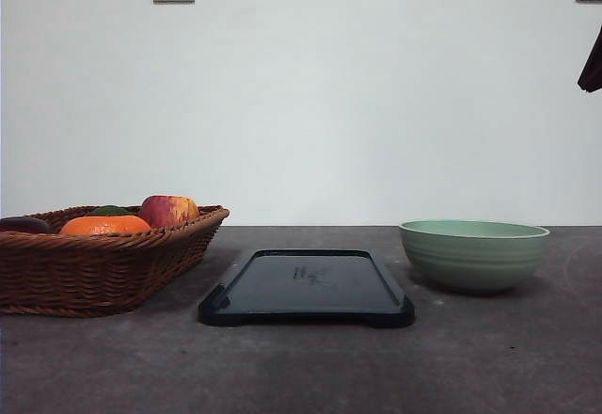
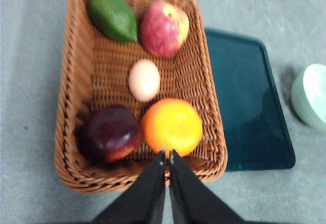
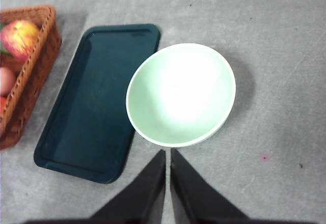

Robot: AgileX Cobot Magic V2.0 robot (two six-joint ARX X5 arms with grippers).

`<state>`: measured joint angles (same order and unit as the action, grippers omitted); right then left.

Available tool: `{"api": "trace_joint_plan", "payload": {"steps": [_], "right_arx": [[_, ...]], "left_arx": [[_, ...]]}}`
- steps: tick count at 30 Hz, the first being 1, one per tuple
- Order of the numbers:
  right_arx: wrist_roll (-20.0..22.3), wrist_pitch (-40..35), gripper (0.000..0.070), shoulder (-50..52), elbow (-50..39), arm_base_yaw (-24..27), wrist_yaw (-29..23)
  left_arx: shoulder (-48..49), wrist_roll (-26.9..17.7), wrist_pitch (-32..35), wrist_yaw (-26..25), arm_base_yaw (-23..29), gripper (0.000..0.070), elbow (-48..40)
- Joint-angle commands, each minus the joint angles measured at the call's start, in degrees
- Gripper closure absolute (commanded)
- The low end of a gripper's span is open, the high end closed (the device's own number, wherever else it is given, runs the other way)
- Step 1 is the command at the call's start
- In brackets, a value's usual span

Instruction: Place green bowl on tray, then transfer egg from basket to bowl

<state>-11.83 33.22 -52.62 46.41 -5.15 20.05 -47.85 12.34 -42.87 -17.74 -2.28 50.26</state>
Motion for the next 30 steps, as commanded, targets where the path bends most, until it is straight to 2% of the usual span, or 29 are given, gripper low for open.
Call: {"api": "trace_joint_plan", "payload": {"steps": [1, 4, 6, 14, 21, 30], "right_arx": [[1.8, -0.4, 0.0645, -0.5, 1.3, -0.1, 0.3], [2.0, -0.4, 0.0408, -0.5, 1.3, -0.1, -0.6], [2.0, -0.3, 0.034, -0.5, 1.3, -0.1, -0.7], [-2.6, 1.0, 0.0342, -2.2, 2.1, 0.1, -1.0], [-2.0, 4.5, 0.0343, -11.7, 7.7, 0.2, -1.0], [2.7, 5.8, 0.0345, -25.4, 15.3, 0.2, -5.3]], "left_arx": [[-0.1, -1.4, 1.3, -0.4, 0.0, 0.0614, 1.2], [-0.1, -1.4, 1.9, -0.3, 0.0, 0.0362, 1.2], [-0.1, -1.4, 1.8, -0.3, 0.0, 0.032, 1.2], [-0.1, -1.1, 1.7, -0.4, 0.0, 0.032, 1.2], [-0.1, -0.8, 1.7, -0.3, 0.0, 0.032, 1.2], [-0.1, -0.2, 1.8, -0.4, 0.0, 0.032, 1.2]]}}
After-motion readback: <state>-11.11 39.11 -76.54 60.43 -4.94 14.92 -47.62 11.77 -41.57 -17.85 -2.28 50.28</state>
